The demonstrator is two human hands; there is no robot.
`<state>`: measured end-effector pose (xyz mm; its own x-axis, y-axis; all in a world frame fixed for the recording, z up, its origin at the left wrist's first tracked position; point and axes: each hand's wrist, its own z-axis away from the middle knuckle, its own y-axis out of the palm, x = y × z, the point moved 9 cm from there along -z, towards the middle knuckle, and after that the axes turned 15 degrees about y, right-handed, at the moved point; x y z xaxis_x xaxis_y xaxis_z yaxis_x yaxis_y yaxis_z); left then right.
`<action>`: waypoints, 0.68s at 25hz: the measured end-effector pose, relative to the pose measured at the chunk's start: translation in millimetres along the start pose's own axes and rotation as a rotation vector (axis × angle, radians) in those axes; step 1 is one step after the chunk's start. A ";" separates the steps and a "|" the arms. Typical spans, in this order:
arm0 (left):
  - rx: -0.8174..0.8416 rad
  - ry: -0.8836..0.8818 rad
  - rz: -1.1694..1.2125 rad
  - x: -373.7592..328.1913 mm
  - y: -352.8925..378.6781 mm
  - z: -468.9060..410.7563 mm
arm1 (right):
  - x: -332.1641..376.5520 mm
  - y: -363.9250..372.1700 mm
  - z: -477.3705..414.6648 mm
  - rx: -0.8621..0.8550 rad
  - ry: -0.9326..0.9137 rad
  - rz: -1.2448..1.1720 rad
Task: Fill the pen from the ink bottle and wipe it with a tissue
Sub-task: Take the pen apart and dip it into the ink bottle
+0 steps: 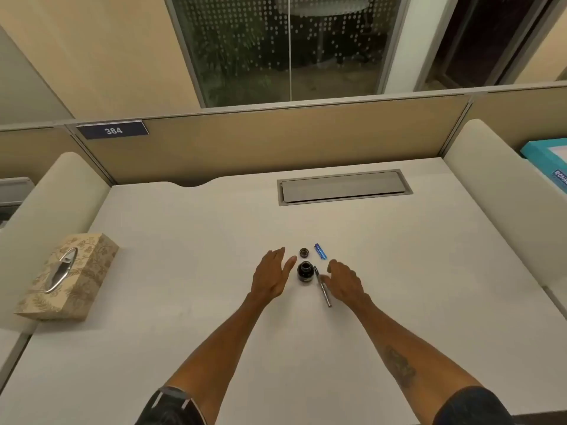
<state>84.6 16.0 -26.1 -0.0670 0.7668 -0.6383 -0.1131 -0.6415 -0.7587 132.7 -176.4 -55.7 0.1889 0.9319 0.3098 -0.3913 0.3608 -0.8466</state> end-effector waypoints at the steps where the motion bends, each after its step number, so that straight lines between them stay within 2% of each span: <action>1: -0.022 -0.015 0.040 0.8 0.0 2.1 | -3.7 5.6 3.6 0.028 0.027 0.001; 5: -0.071 -0.055 0.167 6.6 4.6 8.8 | -10.6 23.1 9.9 0.047 0.062 0.014; 9: -0.132 -0.074 0.138 7.4 -2.8 10.2 | -13.6 15.2 0.6 0.065 0.151 -0.064; 11: -0.210 -0.081 0.155 4.4 -13.5 8.3 | -16.8 0.2 -1.1 0.069 0.236 -0.210; 13: -0.361 -0.063 0.211 -3.1 -31.7 5.1 | -15.3 -22.6 -3.7 0.032 0.284 -0.431; 15: -0.505 -0.027 0.318 -13.5 -49.8 0.6 | -0.3 -46.4 -2.3 0.054 0.257 -0.698; 17: -0.519 0.017 0.474 -26.8 -56.0 -9.3 | 23.8 -60.4 3.4 0.188 0.178 -0.962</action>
<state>102.0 31.1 32.2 0.0244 0.4041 -0.9144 0.4125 -0.8372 -0.3590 157.8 -175.9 4.3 0.6265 0.2254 0.7461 -0.1337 0.9742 -0.1820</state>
